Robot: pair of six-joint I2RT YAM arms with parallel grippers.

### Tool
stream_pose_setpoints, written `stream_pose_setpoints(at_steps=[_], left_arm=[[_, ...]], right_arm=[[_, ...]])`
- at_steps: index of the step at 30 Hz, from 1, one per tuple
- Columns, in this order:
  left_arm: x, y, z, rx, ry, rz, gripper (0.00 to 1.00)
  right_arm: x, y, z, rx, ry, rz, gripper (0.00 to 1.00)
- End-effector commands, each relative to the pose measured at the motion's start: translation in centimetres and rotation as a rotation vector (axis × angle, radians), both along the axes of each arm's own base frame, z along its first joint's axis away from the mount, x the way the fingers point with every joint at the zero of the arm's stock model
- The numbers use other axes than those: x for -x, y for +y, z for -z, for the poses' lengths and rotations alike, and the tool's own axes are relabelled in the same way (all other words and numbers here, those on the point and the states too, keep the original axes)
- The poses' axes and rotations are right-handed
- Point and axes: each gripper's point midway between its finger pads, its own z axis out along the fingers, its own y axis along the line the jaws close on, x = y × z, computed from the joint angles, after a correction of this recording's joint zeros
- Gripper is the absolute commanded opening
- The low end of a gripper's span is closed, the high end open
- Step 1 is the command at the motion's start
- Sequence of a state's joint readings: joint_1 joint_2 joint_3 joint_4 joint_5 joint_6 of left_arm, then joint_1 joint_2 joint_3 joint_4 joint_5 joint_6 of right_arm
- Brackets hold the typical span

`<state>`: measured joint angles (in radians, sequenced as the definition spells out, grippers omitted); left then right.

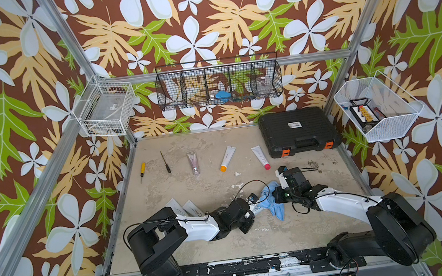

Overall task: Wipe the surface of the toothpaste tube
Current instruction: Wipe the dirt from the toothpaste tube.

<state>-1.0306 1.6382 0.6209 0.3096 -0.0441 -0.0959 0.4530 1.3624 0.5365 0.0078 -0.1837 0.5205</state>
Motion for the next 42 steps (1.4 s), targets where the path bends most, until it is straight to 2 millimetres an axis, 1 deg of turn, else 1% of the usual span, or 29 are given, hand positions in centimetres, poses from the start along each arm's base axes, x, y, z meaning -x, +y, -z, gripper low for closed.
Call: stream_pose_setpoints(at_steps=[1, 5, 11, 13, 18, 21, 24, 30, 35, 38, 42], left_arm=[[-0.1, -0.4, -0.3, 0.015, -0.011, 0.016, 0.14], [-0.1, -0.5, -0.3, 0.015, -0.012, 0.016, 0.14], [-0.2, -0.4, -0.3, 0.010, -0.016, 0.011, 0.14], [-0.2, -0.4, -0.2, 0.006, -0.015, 0.012, 0.15], [-0.4, -0.3, -0.3, 0.005, -0.020, 0.005, 0.15], [-0.4, -0.2, -0.2, 0.002, -0.020, 0.004, 0.14], [-0.3, -0.2, -0.2, 0.002, -0.020, 0.004, 0.14], [-0.3, -0.2, -0.3, 0.002, -0.021, 0.004, 0.14], [-0.4, -0.1, -0.3, 0.001, -0.025, 0.000, 0.15], [-0.4, -0.1, -0.3, -0.001, -0.027, -0.001, 0.14], [-0.5, -0.2, -0.2, -0.004, -0.029, 0.001, 0.14]], right_arm=[[0.2, 1.4, 0.1, -0.011, 0.015, -0.034, 0.00], [1.0, 3.0, 1.1, -0.008, 0.048, -0.069, 0.00], [3.5, 6.0, 1.9, -0.052, 0.095, -0.127, 0.00], [4.2, 6.9, 1.8, -0.076, 0.106, -0.139, 0.00], [5.3, 8.3, 0.2, -0.138, 0.095, -0.151, 0.00], [5.2, 8.0, -0.3, -0.136, 0.076, -0.136, 0.00], [5.0, 7.3, -0.1, -0.101, 0.062, -0.123, 0.00], [4.7, 6.3, 1.6, -0.042, 0.079, -0.110, 0.00], [4.1, 5.0, 2.8, -0.011, 0.094, -0.089, 0.00], [3.7, 3.4, 3.3, 0.032, 0.094, -0.062, 0.00], [2.9, 1.2, 3.4, 0.070, 0.078, -0.021, 0.00]])
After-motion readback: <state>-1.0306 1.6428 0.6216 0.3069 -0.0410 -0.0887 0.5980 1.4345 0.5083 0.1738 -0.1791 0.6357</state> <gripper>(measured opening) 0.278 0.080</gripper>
